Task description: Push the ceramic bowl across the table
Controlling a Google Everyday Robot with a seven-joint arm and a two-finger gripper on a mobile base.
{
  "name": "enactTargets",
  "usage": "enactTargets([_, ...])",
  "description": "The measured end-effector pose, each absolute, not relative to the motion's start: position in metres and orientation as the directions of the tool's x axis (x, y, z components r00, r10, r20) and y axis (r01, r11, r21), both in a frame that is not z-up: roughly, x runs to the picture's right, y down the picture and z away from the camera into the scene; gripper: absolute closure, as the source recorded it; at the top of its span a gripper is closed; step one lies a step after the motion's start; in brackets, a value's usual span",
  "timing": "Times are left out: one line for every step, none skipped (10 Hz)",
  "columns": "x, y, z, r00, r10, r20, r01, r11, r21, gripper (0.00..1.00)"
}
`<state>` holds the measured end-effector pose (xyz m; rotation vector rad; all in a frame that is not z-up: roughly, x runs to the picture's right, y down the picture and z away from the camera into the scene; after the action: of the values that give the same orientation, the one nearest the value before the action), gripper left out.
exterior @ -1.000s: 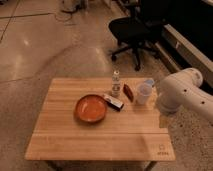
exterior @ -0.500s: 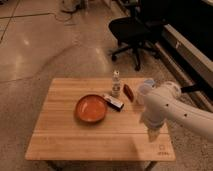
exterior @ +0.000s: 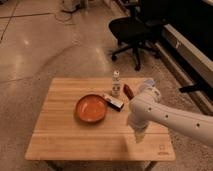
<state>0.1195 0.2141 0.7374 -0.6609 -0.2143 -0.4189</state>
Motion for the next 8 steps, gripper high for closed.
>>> enactTargets([0.109, 0.215, 0.744, 0.888, -0.313, 0.336, 0.454, 0.710, -0.539, 0.35])
enactTargets([0.101, 0.216, 0.748, 0.881, -0.321, 0.347, 0.467, 0.707, -0.531, 0.35])
enactTargets([0.088, 0.218, 0.756, 0.869, -0.336, 0.363, 0.488, 0.700, -0.522, 0.35])
enactTargets([0.081, 0.220, 0.760, 0.862, -0.344, 0.373, 0.501, 0.694, -0.518, 0.35])
enactTargets([0.074, 0.220, 0.763, 0.856, -0.351, 0.380, 0.510, 0.689, -0.514, 0.35])
enactTargets([0.061, 0.220, 0.768, 0.843, -0.366, 0.394, 0.531, 0.680, -0.505, 0.35])
enactTargets([0.053, 0.218, 0.771, 0.836, -0.374, 0.401, 0.542, 0.677, -0.499, 0.35])
enactTargets([0.044, 0.215, 0.775, 0.830, -0.382, 0.407, 0.552, 0.673, -0.493, 0.35])
